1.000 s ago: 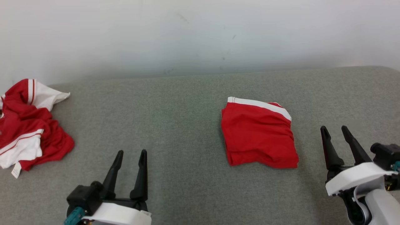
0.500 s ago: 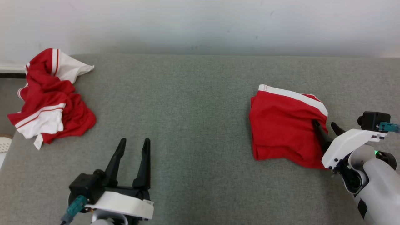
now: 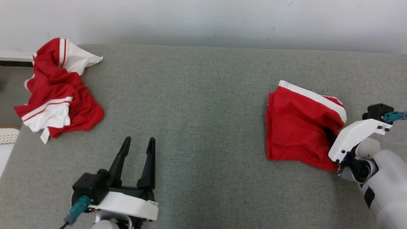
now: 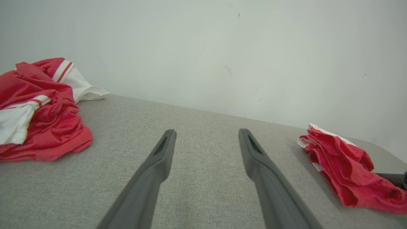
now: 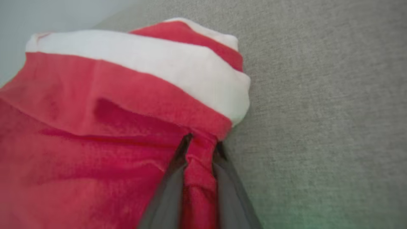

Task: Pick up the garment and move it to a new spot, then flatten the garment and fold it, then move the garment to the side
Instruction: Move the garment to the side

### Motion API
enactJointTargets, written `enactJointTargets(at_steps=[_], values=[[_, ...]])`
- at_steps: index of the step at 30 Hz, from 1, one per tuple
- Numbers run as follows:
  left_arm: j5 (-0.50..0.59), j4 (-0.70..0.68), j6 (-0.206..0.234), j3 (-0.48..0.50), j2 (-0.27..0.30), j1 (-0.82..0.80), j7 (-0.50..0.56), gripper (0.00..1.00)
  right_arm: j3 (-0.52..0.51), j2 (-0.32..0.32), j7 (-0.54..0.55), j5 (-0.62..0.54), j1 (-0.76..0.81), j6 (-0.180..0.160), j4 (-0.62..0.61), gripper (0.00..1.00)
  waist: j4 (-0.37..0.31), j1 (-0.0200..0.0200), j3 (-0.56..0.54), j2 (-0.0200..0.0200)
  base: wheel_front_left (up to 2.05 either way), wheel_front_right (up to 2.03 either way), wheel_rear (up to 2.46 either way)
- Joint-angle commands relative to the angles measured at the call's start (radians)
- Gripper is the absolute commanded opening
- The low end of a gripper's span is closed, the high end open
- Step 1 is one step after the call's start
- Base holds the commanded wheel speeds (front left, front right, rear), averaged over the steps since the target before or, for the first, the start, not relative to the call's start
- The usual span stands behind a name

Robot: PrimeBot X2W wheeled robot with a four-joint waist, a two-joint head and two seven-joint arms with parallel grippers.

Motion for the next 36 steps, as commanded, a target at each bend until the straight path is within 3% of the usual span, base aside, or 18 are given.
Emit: enactJointTargets(at_steps=[1, 11, 28, 36], values=[[-0.007, 0.003, 0.003, 0.001, 0.003, -0.007, -0.001, 1.0, 0.018, 0.027, 0.009, 0.004, 0.034, 0.0, 0.016, 0.0, -0.001, -0.0001, -0.006, 0.0, 0.0, 0.0, 0.0], [0.029, 0.015, -0.008, 0.001, 0.003, -0.008, -0.001, 1.0, 0.098, -0.034, -0.139, -0.026, 0.007, 0.0, -0.047, 0.0, -0.063, -0.0001, -0.067, 0.0, 0.0, 0.0, 0.0], [0.059, 0.061, -0.029, -0.124, 0.003, -0.04, -0.001, 1.0, 0.192, -0.069, -0.205, 0.048, 0.033, 0.0, -0.081, 0.0, -0.334, -0.0001, -0.099, 0.0, 0.0, 0.0, 0.0], [0.077, 0.074, -0.033, -0.162, 0.004, -0.064, 0.0, 1.0, 0.227, -0.086, -0.25, 0.084, 0.034, 0.0, -0.108, 0.0, -0.392, -0.0001, -0.061, 0.0, 0.0, 0.0, 0.0]])
